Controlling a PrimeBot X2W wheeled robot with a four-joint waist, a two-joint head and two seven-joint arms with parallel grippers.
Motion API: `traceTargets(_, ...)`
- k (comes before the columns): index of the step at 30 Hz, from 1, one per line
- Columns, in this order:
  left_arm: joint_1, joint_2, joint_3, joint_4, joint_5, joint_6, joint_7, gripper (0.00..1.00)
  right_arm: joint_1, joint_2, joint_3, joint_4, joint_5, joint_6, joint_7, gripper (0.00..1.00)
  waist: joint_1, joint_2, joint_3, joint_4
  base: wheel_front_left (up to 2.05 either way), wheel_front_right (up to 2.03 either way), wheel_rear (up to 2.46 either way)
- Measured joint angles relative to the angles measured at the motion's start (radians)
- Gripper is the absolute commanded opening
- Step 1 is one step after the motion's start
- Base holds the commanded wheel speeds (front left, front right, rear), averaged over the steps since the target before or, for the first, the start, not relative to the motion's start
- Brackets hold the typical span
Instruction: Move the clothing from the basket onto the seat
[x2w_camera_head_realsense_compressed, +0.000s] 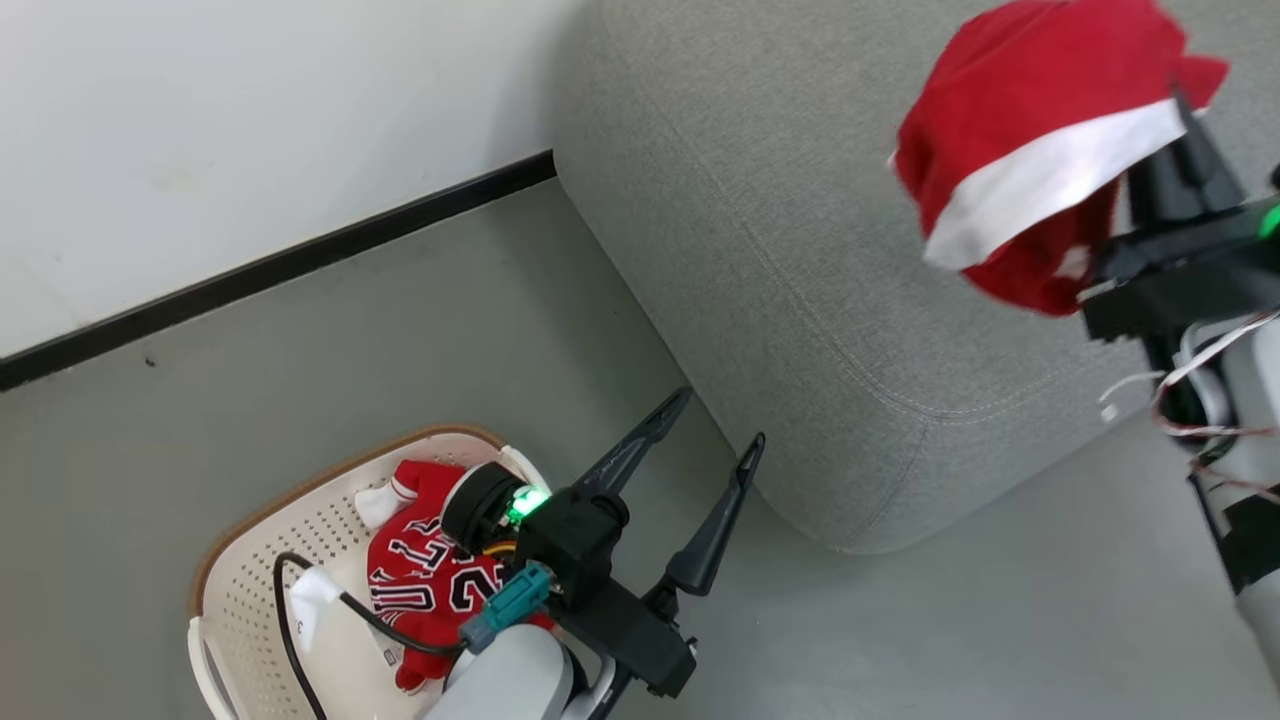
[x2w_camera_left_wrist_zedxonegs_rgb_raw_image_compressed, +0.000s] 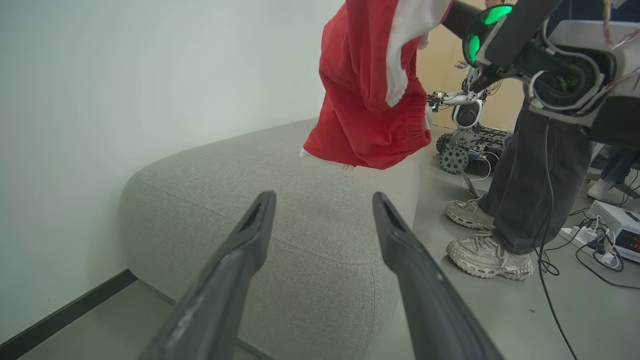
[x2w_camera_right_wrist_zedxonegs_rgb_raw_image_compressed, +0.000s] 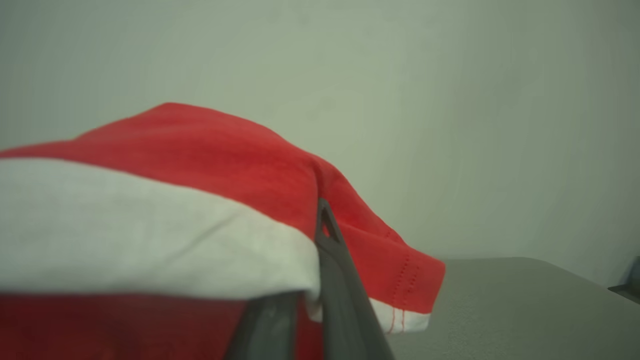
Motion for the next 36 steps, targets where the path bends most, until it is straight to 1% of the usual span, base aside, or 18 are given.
traceTargets(4,-0.001,0.000,-0.015,-0.004,0.000,0.000,0.000,1.00,-0.035,-0.029,-0.042,0.004,0.000,-0.001,0.000,0.00,0.0000,0.0000,0.020,0.020,0.00,0.00,0.00)
traceTargets(9,-0.005,0.001,-0.028,-0.013,0.000,0.000,0.000,1.00,-0.086,-0.076,-0.093,0.042,0.000,-0.001,0.000,0.00,0.0000,-0.0001,0.053,0.048,0.00,0.00,0.00)
traceTargets(11,-0.011,0.001,-0.032,-0.016,0.000,0.000,0.000,1.00,-0.104,-0.090,-0.110,0.056,0.000,-0.008,0.000,0.00,0.0001,0.0000,0.070,0.060,0.00,0.00,0.00)
traceTargets(18,-0.041,0.018,-0.050,-0.035,0.010,0.000,0.000,1.00,-0.154,-0.118,-0.158,0.095,0.003,-0.011,0.000,0.00,0.0001,0.0000,0.138,0.098,0.00,0.00,0.00)
traceTargets(19,-0.046,0.021,-0.052,-0.039,0.013,0.000,0.000,1.00,-0.160,-0.121,-0.164,0.096,0.003,-0.017,0.000,0.00,0.0001,0.0000,0.150,0.103,0.00,0.00,0.00)
traceTargets(22,-0.066,0.028,-0.059,-0.046,0.023,0.000,0.000,1.00,-0.188,-0.128,-0.180,0.105,0.003,-0.019,0.000,0.00,0.0001,0.0000,0.184,0.118,0.00,0.00,0.00)
traceTargets(25,-0.089,0.033,-0.065,-0.052,0.025,0.000,0.000,1.00,-0.220,-0.139,-0.201,0.112,0.003,-0.033,0.000,0.00,0.0002,0.0000,0.220,0.133,0.00,0.00,0.00)
traceTargets(28,-0.110,0.035,-0.071,-0.055,0.025,0.000,0.000,1.00,-0.252,-0.160,-0.223,0.129,0.003,-0.038,0.000,0.00,0.0002,0.0000,0.256,0.148,0.00,0.00,0.00)
traceTargets(30,-0.123,0.038,-0.076,-0.055,0.026,0.000,0.000,1.00,-0.270,-0.174,-0.235,0.132,0.003,-0.054,0.000,0.00,0.0002,0.0001,0.279,0.159,0.00,0.00,0.00)
traceTargets(36,-0.152,0.046,-0.085,-0.057,0.026,0.000,0.000,1.00,-0.336,-0.222,-0.286,0.168,0.003,-0.081,0.000,0.00,0.0001,0.0001,0.344,0.191,0.00,0.00,0.00)
